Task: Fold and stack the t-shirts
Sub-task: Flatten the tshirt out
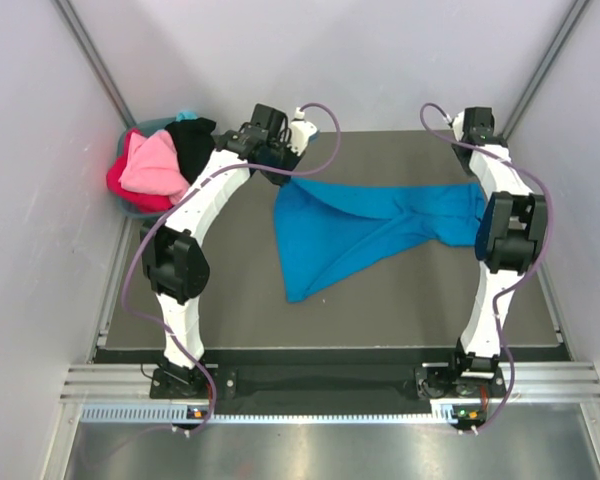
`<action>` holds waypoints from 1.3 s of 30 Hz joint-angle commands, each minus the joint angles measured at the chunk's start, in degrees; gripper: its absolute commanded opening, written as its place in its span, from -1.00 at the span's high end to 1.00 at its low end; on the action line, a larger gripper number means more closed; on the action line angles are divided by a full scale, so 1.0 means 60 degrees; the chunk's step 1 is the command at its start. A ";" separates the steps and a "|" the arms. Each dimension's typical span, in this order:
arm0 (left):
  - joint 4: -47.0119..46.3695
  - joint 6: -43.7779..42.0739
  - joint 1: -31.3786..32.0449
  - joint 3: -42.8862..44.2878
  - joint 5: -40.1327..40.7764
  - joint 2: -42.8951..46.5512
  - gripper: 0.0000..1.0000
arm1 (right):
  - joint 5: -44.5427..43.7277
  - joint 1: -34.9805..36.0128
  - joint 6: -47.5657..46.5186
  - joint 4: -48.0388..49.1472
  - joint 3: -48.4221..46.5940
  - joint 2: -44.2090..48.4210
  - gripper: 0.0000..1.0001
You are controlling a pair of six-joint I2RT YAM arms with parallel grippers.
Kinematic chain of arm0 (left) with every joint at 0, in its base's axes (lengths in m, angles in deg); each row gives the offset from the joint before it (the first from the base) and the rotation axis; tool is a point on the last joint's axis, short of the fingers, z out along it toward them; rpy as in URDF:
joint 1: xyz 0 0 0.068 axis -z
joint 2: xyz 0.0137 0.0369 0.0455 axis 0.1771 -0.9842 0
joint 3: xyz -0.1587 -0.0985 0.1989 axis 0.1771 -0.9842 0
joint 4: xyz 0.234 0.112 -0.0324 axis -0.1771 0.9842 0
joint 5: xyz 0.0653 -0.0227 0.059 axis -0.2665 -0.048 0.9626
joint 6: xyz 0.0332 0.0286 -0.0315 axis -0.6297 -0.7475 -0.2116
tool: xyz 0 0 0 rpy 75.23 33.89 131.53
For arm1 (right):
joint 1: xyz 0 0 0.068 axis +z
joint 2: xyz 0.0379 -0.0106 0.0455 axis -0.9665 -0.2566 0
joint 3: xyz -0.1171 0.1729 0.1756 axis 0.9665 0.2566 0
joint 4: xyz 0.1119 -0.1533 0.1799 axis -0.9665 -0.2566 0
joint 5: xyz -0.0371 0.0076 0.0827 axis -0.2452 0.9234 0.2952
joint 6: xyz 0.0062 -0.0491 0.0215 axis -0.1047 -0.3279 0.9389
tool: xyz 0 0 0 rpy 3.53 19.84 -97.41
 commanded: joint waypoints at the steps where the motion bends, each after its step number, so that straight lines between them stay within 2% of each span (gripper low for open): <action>1: -0.0204 0.0142 0.0067 0.0018 0.0026 0.0198 1.00 | 0.0675 0.0378 0.0308 0.0262 0.0149 0.1333 0.19; 4: -0.0218 0.0157 0.0096 0.0032 0.0012 0.0125 0.99 | 0.2579 0.0466 -0.0072 -0.0584 0.0663 0.2037 0.22; 5: -0.0233 0.0172 0.0126 0.0018 -0.0003 0.0111 0.99 | 0.3703 0.0481 -0.0291 -0.0763 0.1042 0.2169 0.23; 7: -0.0233 0.0172 0.0140 0.0032 -0.0003 0.0081 0.99 | 0.4488 0.0510 -0.0322 -0.1129 0.1280 0.2258 0.25; 10: -0.0218 0.0157 0.0184 -0.0011 0.0041 0.0096 0.99 | 0.5441 0.0511 -0.0293 -0.1889 0.0902 0.1718 0.27; 14: -0.0204 0.0113 0.0228 -0.0128 0.0143 0.0169 0.99 | 0.6699 0.0540 -0.0278 -0.2726 -0.0385 0.0795 0.31; 17: -0.0189 0.0084 0.0228 -0.0260 0.0246 0.0198 0.99 | 0.6776 0.0686 -0.0512 -0.3006 -0.0668 0.0340 0.40; 21: -0.0204 0.0025 0.0243 -0.0334 0.0422 0.0213 0.99 | 0.6659 0.1257 -0.0835 -0.2977 -0.0200 0.0441 0.43; 29: -0.0233 0.0054 0.0258 -0.0231 0.0334 0.0008 0.99 | 0.6454 0.1653 -0.1187 -0.2991 0.0606 0.0530 0.42; 39: -0.0248 0.0113 0.0258 -0.0114 0.0246 -0.0153 0.99 | 0.5312 0.1741 -0.1363 -0.2421 0.1222 0.0559 0.39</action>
